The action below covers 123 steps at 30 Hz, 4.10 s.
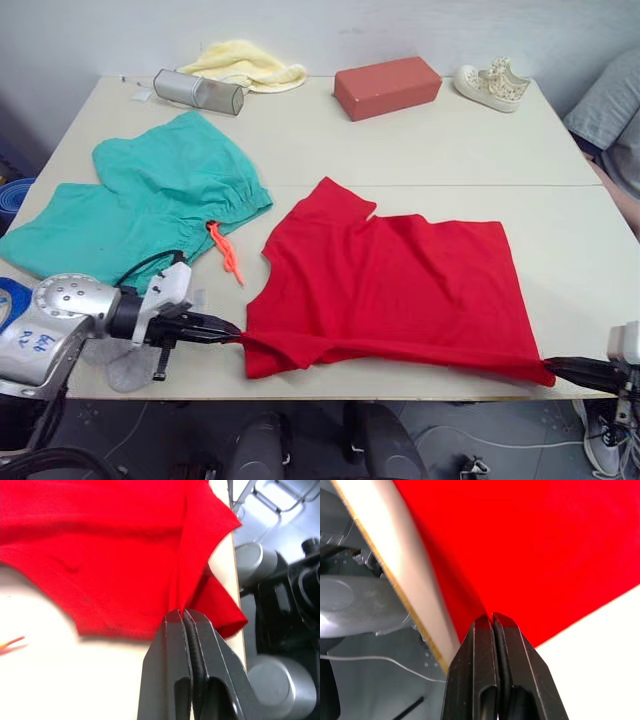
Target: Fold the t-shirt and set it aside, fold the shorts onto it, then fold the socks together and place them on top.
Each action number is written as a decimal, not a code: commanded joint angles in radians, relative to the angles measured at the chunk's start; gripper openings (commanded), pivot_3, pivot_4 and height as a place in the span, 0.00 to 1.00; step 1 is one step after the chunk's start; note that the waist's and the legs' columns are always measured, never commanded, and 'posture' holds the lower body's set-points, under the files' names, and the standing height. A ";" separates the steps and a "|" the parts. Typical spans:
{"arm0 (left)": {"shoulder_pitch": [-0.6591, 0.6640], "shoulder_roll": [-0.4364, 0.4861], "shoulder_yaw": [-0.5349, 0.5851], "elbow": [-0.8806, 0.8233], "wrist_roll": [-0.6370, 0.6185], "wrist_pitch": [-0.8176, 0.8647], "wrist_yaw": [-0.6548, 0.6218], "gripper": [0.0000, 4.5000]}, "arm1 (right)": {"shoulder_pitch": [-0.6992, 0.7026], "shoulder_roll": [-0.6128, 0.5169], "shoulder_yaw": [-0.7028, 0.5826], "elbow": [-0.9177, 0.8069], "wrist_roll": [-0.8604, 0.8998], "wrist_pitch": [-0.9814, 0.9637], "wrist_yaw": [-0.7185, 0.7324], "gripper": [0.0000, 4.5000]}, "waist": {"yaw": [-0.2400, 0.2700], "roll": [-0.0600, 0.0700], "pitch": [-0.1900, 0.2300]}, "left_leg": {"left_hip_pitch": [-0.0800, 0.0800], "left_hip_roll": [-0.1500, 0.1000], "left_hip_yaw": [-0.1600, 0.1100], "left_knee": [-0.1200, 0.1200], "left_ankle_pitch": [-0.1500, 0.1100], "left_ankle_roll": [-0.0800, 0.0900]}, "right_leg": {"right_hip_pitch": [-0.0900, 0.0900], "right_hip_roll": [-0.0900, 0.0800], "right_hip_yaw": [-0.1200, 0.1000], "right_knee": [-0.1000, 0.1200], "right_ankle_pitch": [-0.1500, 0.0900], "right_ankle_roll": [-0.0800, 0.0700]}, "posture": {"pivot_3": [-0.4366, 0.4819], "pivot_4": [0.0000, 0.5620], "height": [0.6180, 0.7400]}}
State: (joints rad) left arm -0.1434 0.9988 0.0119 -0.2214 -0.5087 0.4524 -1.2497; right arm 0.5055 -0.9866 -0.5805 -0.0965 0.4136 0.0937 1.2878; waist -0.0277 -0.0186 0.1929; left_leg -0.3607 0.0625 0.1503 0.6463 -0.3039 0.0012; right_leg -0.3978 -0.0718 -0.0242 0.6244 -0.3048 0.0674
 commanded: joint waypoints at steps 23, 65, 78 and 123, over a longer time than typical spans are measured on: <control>-0.151 -0.073 -0.021 0.114 0.102 0.042 0.109 0.00 | -0.192 0.010 0.093 0.051 -0.078 0.050 -0.104 0.01 | -0.001 -0.001 0.000 | -0.003 0.000 0.000 0.001 0.002 0.003 | -0.003 0.001 0.000 0.002 0.000 0.000 | 0.48 0.27 1.00; -0.173 -0.404 -0.264 0.099 0.304 -0.363 0.098 0.00 | -0.324 0.222 0.337 0.073 -0.101 -0.277 -0.090 0.01 | 0.000 -0.004 -0.003 | -0.010 0.001 0.004 0.007 0.006 0.005 | -0.011 0.007 0.007 0.004 0.005 0.005 | 0.48 0.27 1.00; -0.182 -0.466 -0.195 0.178 0.360 -0.256 0.328 0.00 | -0.394 0.202 0.314 0.251 -0.223 -0.321 -0.291 0.01 | 0.000 -0.004 -0.003 | -0.010 0.001 0.004 0.010 0.006 0.004 | -0.011 0.006 0.006 0.007 0.006 0.005 | 0.48 0.27 1.00; 0.092 -0.233 -0.167 0.077 0.536 -0.554 0.262 0.39 | -0.227 0.063 0.254 0.305 -0.276 -0.530 -0.147 0.27 | 0.002 -0.011 -0.017 | -0.001 0.000 0.005 0.002 0.004 0.004 | -0.001 -0.002 0.004 0.000 0.005 -0.001 | 0.48 0.27 1.00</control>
State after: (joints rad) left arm -0.0461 0.7607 -0.1424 -0.1930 -0.0379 -0.1333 -1.0175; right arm 0.2758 -0.9085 -0.3267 0.1812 0.1630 -0.4249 1.1625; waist -0.0262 -0.0299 0.1763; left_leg -0.3573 0.0625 0.1547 0.6472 -0.3004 0.0045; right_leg -0.3948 -0.0736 -0.0202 0.6219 -0.3031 0.0607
